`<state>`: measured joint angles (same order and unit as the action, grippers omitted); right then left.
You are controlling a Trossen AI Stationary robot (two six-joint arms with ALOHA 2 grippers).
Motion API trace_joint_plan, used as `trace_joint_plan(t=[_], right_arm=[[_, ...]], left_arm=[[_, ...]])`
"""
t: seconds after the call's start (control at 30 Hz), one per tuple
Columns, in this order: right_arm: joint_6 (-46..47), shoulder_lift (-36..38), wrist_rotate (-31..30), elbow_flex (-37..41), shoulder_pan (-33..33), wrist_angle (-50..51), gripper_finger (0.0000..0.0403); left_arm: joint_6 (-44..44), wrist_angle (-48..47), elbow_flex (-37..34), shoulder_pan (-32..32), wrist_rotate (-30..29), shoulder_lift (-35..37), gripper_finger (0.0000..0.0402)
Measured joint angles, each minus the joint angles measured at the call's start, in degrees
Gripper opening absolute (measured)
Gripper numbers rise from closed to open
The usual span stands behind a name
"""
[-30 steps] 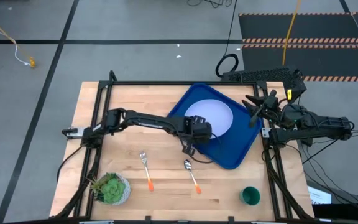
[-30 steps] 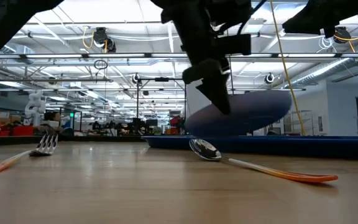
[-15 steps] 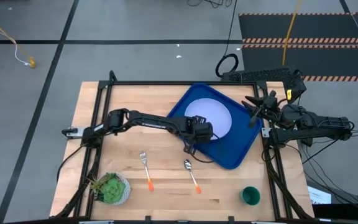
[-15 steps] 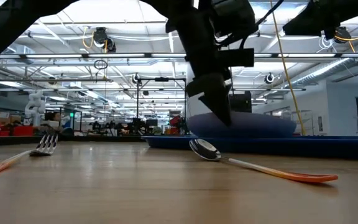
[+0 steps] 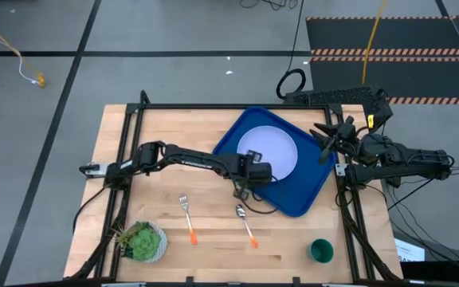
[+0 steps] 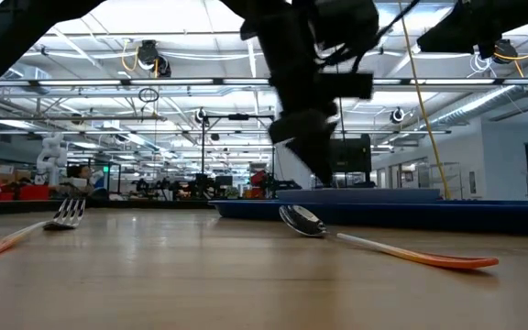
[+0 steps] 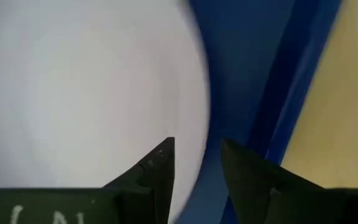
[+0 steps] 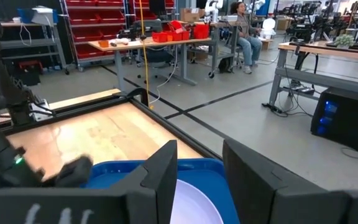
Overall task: Pick and place plate/cup/fork/spoon on tray
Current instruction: Move the serving tray to the center of the table
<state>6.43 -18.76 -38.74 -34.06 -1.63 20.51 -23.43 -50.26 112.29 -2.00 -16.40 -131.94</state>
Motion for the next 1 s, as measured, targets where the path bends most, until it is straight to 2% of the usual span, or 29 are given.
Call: trace_joint_plan(t=[0.13, 0.27, 0.33, 0.47, 0.63, 1.0], right_arm=[[0.6, 0.0, 0.0, 0.0, 0.0, 1.2, 0.0121], [1.3, 0.0, 0.0, 0.0, 0.0, 1.2, 0.0121], [1.5, 0.0, 0.2, 0.0, 0.0, 1.3, 0.0121], [1.9, 0.0, 2.7, 0.0, 0.0, 2.0, 0.0121], [3.0, 0.0, 2.9, 0.0, 0.0, 3.9, 0.0121], [4.8, 0.0, 3.0, 0.0, 0.0, 6.6, 0.0121]], left_arm=[[0.9, -10.4, 0.0, 1.9, -8.6, 0.0, 0.0134], [5.3, -17.6, 0.0, 5.1, -9.2, 0.0, 0.0134], [6.9, -19.6, 0.0, 6.9, -8.0, 0.0, 0.0134], [7.7, -23.1, 0.0, 9.6, -1.9, 0.0, 0.0134], [7.3, -27.2, 0.0, 10.0, -1.4, 0.3, 0.0133], [-0.2, -25.7, -0.5, 1.6, 6.3, 4.2, 0.0133]])
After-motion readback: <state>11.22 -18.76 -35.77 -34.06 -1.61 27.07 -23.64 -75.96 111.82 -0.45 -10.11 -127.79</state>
